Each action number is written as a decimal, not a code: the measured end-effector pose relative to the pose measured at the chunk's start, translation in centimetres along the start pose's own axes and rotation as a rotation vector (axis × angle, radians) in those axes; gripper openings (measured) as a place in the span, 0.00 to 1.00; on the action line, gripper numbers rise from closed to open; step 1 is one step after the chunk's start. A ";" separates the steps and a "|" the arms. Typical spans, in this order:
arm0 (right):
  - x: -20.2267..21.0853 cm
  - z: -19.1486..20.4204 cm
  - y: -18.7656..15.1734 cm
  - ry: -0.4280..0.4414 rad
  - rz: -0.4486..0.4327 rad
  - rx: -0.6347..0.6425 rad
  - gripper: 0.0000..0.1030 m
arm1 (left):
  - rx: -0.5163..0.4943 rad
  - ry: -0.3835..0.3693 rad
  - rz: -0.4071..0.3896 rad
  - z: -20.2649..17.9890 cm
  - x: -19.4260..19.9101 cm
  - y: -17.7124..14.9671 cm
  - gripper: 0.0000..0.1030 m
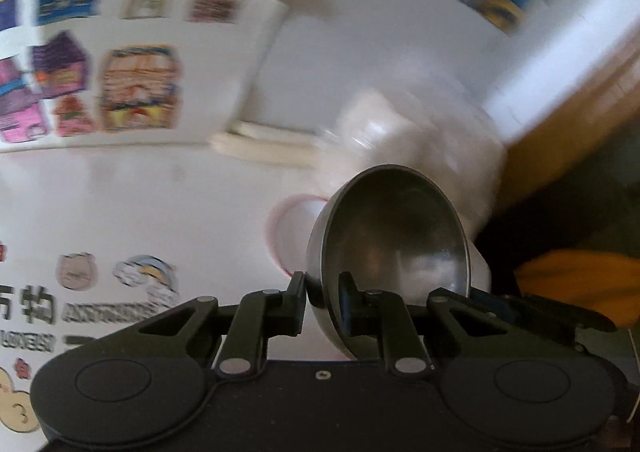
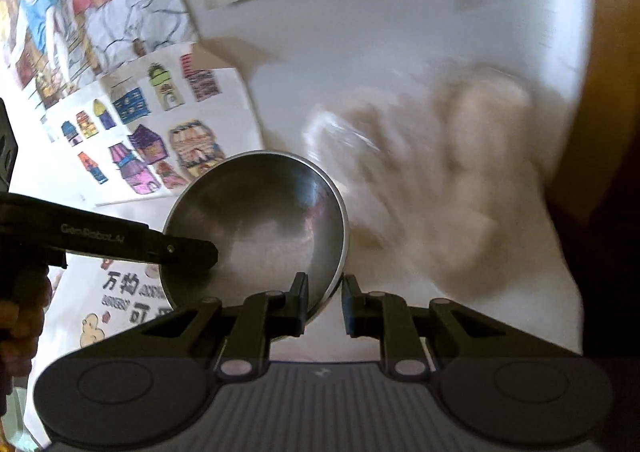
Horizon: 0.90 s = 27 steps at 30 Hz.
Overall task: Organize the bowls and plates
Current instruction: 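Close both grippers on the steel bowl rim and lift it, then carry the steel bowl with both grippers and lower it onto the table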
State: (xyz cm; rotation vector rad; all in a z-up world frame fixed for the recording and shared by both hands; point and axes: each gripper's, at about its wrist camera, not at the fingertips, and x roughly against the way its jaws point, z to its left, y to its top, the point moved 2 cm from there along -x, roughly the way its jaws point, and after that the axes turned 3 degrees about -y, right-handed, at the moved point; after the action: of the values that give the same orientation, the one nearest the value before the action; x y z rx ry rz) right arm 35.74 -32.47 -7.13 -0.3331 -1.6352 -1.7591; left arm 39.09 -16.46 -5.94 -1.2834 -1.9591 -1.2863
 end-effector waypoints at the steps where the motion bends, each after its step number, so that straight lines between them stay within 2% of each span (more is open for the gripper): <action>1: 0.9 -0.7 -0.8 -0.013 0.003 -0.025 0.19 | -0.021 -0.015 0.016 -0.8 -0.2 -0.5 0.17; 8: 5.7 -4.6 -6.5 -0.117 0.042 -0.164 0.19 | -0.156 -0.109 0.153 -6.0 -2.7 -4.1 0.17; 14: 8.5 -6.7 -10.8 -0.185 0.088 -0.247 0.19 | -0.261 -0.151 0.295 -9.2 -4.9 -8.3 0.18; 20: 8.9 -7.2 -14.4 -0.208 0.156 -0.284 0.19 | -0.325 -0.147 0.406 -9.9 -6.3 -11.3 0.19; 27: 8.3 -6.3 -16.3 -0.197 0.194 -0.286 0.20 | -0.333 -0.106 0.435 -9.2 -7.3 -12.3 0.18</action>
State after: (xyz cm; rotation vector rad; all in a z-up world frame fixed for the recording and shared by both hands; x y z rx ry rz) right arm 21.00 -41.78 -15.55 -0.7936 -1.4251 -1.8558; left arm 30.56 -29.36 -12.91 -1.8482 -1.4472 -1.3702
